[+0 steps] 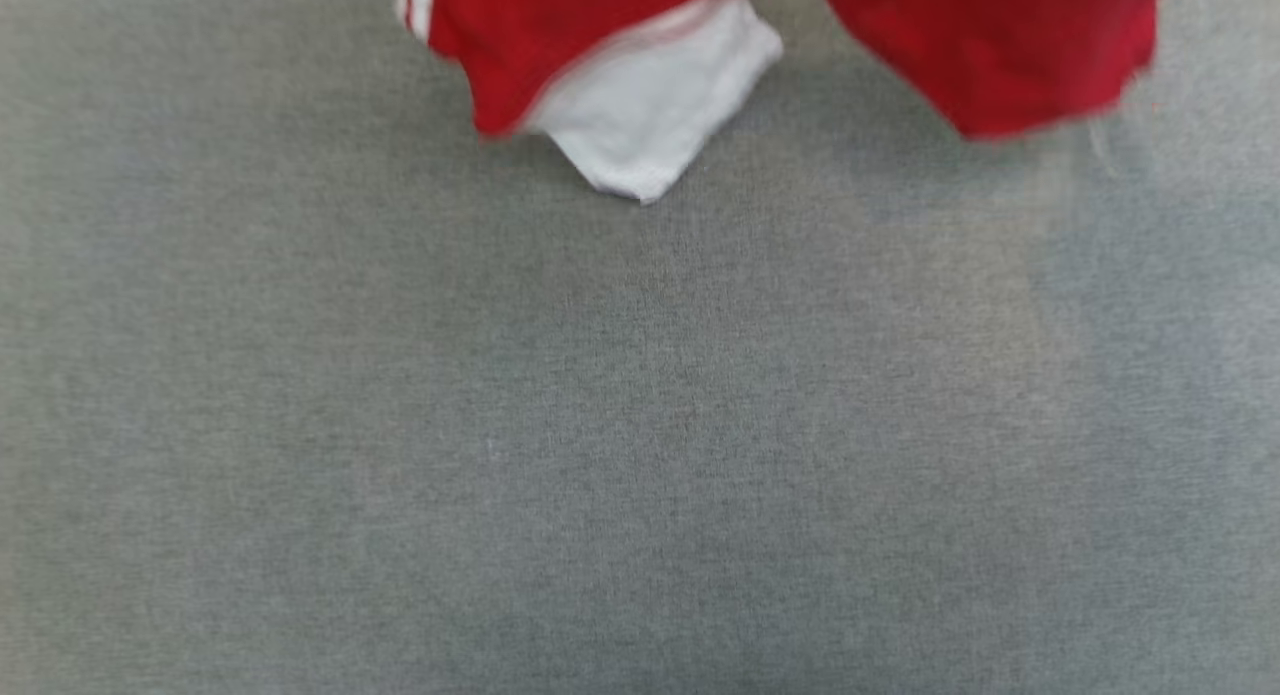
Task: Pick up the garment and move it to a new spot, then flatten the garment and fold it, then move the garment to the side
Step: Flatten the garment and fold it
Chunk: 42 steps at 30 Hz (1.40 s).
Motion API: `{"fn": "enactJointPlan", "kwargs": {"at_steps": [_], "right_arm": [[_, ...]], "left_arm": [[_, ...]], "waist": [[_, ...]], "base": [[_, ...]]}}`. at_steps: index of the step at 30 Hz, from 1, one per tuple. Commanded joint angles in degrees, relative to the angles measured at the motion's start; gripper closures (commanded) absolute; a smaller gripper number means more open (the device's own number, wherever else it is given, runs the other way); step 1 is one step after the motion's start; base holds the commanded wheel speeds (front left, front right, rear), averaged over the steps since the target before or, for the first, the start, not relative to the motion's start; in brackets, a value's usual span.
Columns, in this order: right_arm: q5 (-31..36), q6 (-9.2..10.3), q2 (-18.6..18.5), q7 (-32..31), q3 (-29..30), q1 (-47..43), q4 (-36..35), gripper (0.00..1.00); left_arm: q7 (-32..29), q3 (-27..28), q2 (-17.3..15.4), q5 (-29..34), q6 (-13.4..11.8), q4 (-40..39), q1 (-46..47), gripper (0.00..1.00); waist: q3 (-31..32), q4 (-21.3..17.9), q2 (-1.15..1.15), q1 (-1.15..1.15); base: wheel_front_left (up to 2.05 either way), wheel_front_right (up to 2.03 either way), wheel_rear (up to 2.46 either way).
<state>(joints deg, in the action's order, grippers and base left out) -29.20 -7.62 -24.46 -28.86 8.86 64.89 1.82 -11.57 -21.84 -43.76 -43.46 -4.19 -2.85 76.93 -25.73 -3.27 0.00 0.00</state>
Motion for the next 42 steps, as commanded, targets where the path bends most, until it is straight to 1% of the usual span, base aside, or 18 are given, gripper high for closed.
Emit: {"fn": "enactJointPlan", "kwargs": {"at_steps": [1, 3, 8, 13, 17, 22, 28, 29, 32, 36, 37, 42], "right_arm": [[1.4, 0.13, -0.22, 1.45, 0.72, 2.9, 2.51, 1.0], [3.11, 0.13, 0.24, 3.6, 0.08, 6.81, 5.98, 1.0], [7.66, 0.13, 0.98, 9.88, -2.16, 15.94, 13.73, 1.0], [11.9, 0.13, 2.76, 17.09, -1.95, 24.49, 22.54, 1.0], [14.0, 0.13, 4.38, 21.94, -1.53, 28.73, 28.07, 1.0], [14.74, 0.13, 6.57, 27.45, -2.78, 29.35, 33.12, 1.0], [12.4, 0.13, 8.41, 33.33, -6.56, 24.34, 36.25, 1.0], [11.1, 0.13, 9.08, 35.58, -8.98, 20.64, 37.65, 1.0], [9.22, 0.13, 9.5, 37.29, -11.29, 16.71, 38.56, 1.0], [6.18, 0.13, 9.8, 38.62, -13.65, 10.48, 39.63, 1.0], [3.65, 0.13, 9.62, 38.43, -16.44, 4.97, 39.37, 1.0], [-2.23, 0.13, 8.43, 37.99, -21.22, -5.24, 37.55, 1.0]], "left_arm": [[-0.24, -0.01, 0.07, 1.83, 0.74, 2.91, 4.5, 1.0], [-0.35, -1.22, 1.15, 3.61, 2.27, 7.06, 10.09, 1.0], [0.92, -3.72, 4.34, 8.26, 4.81, 18.39, 22.88, 1.0], [5.91, -4.94, 7.61, 12.41, 6.15, 28.38, 33.89, 1.0], [10.08, -5.7, 10.37, 13.77, 7.1, 36.32, 38.94, 1.0], [15.83, -6.94, 12.56, 13.87, 8.96, 43.37, 38.77, 1.0], [22.64, -9.19, 15.21, 12.51, 10.51, 47.39, 30.05, 1.0], [24.83, -9.86, 16.87, 11.13, 10.88, 47.68, 23.6, 1.0], [25.99, -9.78, 18.47, 9.67, 11.03, 46.92, 16.72, 1.0], [26.5, -9.27, 20.39, 8.5, 10.99, 43.86, 6.1, 1.0], [26.54, -8.05, 21.25, 8.68, 10.08, 39.33, -2.37, 1.0], [26.56, -7.14, 21.97, 9.1, 8.96, 33.85, -17.42, 1.0]], "waist": [[-7.06, -0.84, 0.0, 0.0], [-9.05, -1.15, 0.0, 0.0], [-12.96, -1.72, 0.0, 0.0], [-15.43, -2.12, 0.0, 0.0], [-16.33, -1.89, 0.0, 0.0], [-16.78, -1.45, 0.0, 0.0], [-16.05, -0.42, 0.0, 0.0], [-14.57, 0.11, 0.0, 0.0], [-12.55, 0.61, 0.0, 0.0], [-8.89, 1.17, 0.0, 0.0], [-5.87, 1.72, 0.0, 0.0], [0.31, 2.98, 0.0, 0.0]], "base": [[0.0, 0.0, 0.0], [0.0, 0.0, 0.0], [0.0, 0.0, 0.0], [0.0, 0.0, 0.0], [0.0, 0.0, 0.0], [0.0, 0.0, 0.0], [0.0, 0.0, 0.0], [0.0, 0.0, 0.0], [0.0, 0.0, 0.0], [0.0, 0.0, 0.0], [0.0, 0.0, 0.0], [0.0, 0.0, 0.0]]}}
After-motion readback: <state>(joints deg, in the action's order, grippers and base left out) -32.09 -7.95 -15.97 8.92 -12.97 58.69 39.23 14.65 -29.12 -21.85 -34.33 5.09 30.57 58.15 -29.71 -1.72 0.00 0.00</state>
